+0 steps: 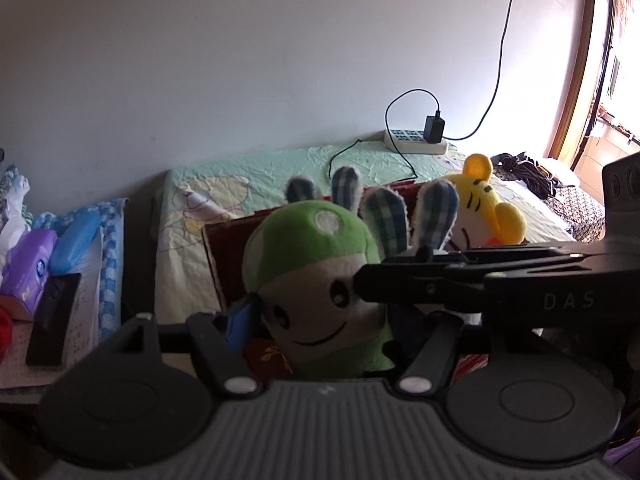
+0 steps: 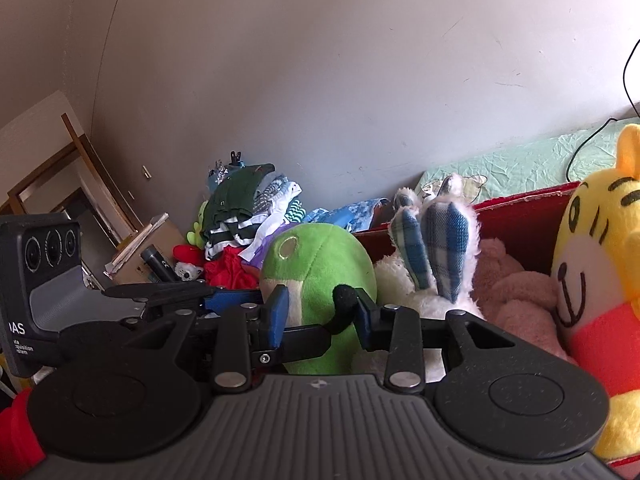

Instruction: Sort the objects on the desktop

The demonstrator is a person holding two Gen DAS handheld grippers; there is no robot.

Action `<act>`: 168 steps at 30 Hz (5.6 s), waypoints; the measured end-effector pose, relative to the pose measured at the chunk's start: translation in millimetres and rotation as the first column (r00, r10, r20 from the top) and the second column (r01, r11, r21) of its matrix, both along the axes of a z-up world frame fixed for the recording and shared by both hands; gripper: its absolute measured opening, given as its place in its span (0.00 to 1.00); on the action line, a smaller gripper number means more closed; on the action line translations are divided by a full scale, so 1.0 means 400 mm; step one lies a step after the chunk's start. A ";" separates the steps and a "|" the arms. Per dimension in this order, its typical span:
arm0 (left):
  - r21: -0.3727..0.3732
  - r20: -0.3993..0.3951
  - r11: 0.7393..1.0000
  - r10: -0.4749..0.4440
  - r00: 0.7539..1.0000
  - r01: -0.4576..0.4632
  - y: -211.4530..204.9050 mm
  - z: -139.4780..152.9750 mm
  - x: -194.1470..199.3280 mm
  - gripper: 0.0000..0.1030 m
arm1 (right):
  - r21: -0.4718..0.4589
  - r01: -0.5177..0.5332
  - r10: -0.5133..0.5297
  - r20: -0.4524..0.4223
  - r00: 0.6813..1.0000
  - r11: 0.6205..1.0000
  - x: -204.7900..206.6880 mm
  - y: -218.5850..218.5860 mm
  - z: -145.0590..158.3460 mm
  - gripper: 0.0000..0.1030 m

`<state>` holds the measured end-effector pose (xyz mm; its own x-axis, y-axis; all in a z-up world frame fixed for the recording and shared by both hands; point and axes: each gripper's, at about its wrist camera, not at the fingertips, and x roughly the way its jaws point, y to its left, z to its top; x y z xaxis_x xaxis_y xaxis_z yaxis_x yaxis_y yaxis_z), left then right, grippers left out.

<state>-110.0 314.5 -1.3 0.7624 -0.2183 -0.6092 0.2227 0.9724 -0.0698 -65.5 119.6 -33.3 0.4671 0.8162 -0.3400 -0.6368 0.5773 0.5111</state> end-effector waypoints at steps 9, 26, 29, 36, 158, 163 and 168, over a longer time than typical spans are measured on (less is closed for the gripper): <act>-0.039 0.011 0.999 0.002 1.000 -0.001 0.028 0.015 -0.002 0.75 | -0.024 0.022 -0.022 0.001 1.000 0.999 -0.007 0.003 -0.007 0.38; -0.065 -0.023 0.998 -0.008 1.000 0.006 0.014 -0.005 0.021 0.87 | -0.031 0.032 -0.034 -0.040 0.999 0.999 0.006 0.022 -0.023 0.35; -0.087 -0.033 0.996 0.002 0.999 -0.005 0.024 0.002 0.022 0.86 | -0.010 0.038 -0.038 -0.042 0.998 0.999 0.000 0.006 -0.020 0.36; -0.092 -0.020 0.995 0.026 0.999 -0.028 0.005 0.029 0.028 0.87 | 0.057 0.096 -0.092 -0.065 0.994 0.994 -0.009 -0.053 -0.015 0.36; 0.252 -0.352 0.896 0.437 0.828 -0.366 -0.152 -0.019 -0.074 0.98 | -0.503 0.365 -0.461 -0.077 0.884 0.784 -0.177 -0.090 0.025 0.79; 0.251 -0.304 0.898 0.429 0.851 -0.362 -0.158 0.029 -0.066 0.98 | -0.495 0.372 -0.452 -0.048 0.891 0.786 -0.168 -0.079 0.071 0.79; 0.252 -0.294 0.894 0.435 0.851 -0.370 -0.154 0.044 -0.042 0.98 | -0.504 0.399 -0.463 0.000 0.886 0.766 -0.153 -0.064 0.098 0.79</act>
